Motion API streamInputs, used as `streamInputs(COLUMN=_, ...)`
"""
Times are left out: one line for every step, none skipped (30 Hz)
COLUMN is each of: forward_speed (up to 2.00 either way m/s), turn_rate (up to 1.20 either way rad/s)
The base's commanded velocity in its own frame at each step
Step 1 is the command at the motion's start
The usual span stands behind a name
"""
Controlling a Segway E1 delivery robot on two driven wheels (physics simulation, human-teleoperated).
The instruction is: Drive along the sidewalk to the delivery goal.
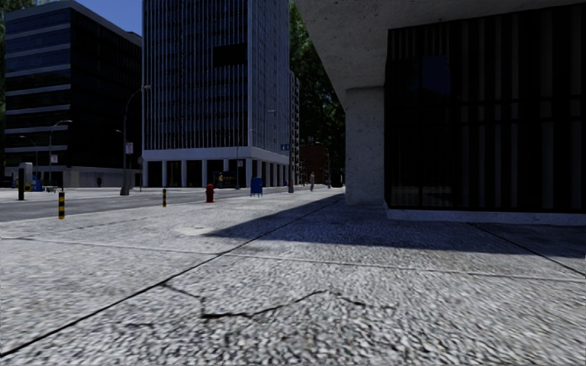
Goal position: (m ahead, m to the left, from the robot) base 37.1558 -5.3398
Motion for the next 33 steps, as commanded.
streamInputs(forward_speed=2.0, turn_rate=0.0)
streamInputs(forward_speed=2.0, turn_rate=0.0)
streamInputs(forward_speed=2.0, turn_rate=0.0)
streamInputs(forward_speed=2.0, turn_rate=0.0)
streamInputs(forward_speed=2.0, turn_rate=0.0)
streamInputs(forward_speed=2.0, turn_rate=0.0)
streamInputs(forward_speed=2.0, turn_rate=0.0)
streamInputs(forward_speed=2.0, turn_rate=0.0)
streamInputs(forward_speed=2.0, turn_rate=0.0)
streamInputs(forward_speed=2.0, turn_rate=0.0)
streamInputs(forward_speed=2.0, turn_rate=0.0)
streamInputs(forward_speed=2.0, turn_rate=0.0)
streamInputs(forward_speed=2.0, turn_rate=0.0)
streamInputs(forward_speed=2.0, turn_rate=0.0)
streamInputs(forward_speed=2.0, turn_rate=0.0)
streamInputs(forward_speed=2.0, turn_rate=0.0)
streamInputs(forward_speed=2.0, turn_rate=0.0)
streamInputs(forward_speed=2.0, turn_rate=0.0)
streamInputs(forward_speed=2.0, turn_rate=0.0)
streamInputs(forward_speed=2.0, turn_rate=0.0)
streamInputs(forward_speed=2.0, turn_rate=0.0)
streamInputs(forward_speed=2.0, turn_rate=0.0)
streamInputs(forward_speed=2.0, turn_rate=0.0)
streamInputs(forward_speed=2.0, turn_rate=0.0)
streamInputs(forward_speed=2.0, turn_rate=0.0)
streamInputs(forward_speed=2.0, turn_rate=0.0)
streamInputs(forward_speed=2.0, turn_rate=0.0)
streamInputs(forward_speed=2.0, turn_rate=0.0)
streamInputs(forward_speed=2.0, turn_rate=0.0)
streamInputs(forward_speed=2.0, turn_rate=0.0)
streamInputs(forward_speed=2.0, turn_rate=0.0)
streamInputs(forward_speed=2.0, turn_rate=0.0)
streamInputs(forward_speed=2.0, turn_rate=0.0)
